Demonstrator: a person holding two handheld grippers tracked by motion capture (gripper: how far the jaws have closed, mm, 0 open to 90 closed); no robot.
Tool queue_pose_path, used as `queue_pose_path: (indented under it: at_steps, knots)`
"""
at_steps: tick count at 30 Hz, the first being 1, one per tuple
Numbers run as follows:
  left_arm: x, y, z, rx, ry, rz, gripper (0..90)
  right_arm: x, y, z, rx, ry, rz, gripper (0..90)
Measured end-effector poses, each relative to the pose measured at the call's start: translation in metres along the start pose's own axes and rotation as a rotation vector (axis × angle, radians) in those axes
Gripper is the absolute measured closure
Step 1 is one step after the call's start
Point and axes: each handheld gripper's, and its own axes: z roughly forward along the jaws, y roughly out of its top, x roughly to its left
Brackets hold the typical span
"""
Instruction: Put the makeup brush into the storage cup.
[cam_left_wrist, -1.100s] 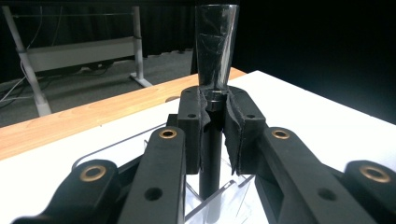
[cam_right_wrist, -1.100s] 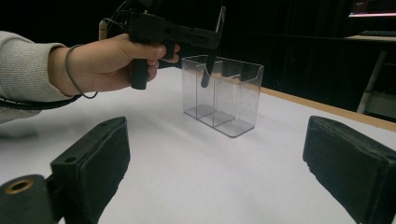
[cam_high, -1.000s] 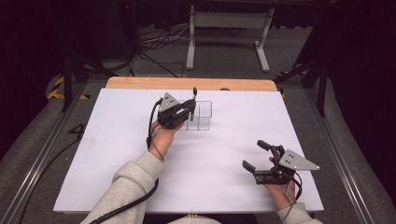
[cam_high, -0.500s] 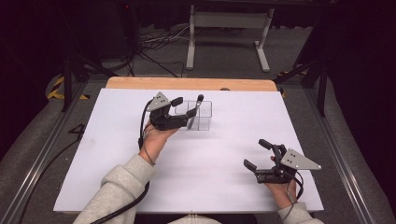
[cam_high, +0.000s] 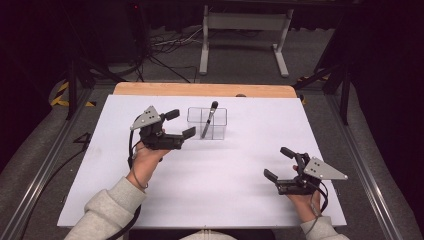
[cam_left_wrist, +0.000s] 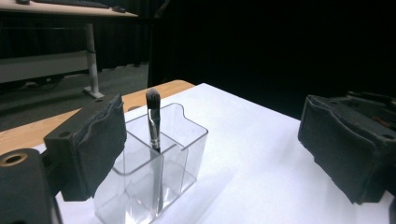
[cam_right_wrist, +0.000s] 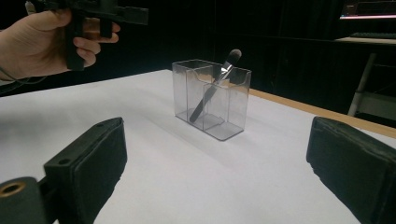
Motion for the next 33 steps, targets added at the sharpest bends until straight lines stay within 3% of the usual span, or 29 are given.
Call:
queue_pose_path:
  at_steps: [11, 33]
  knots:
    - [-0.008, -0.001, -0.032, -0.024, -0.031, 0.02, 2.8, -0.001, 0.001, 0.002, 0.019, 0.01, -0.007, 4.2]
    - [-0.008, -0.027, -0.072, 0.021, -0.042, 0.046, 1.3, -0.003, 0.003, 0.002, 0.023, 0.025, -0.018, 3.5]
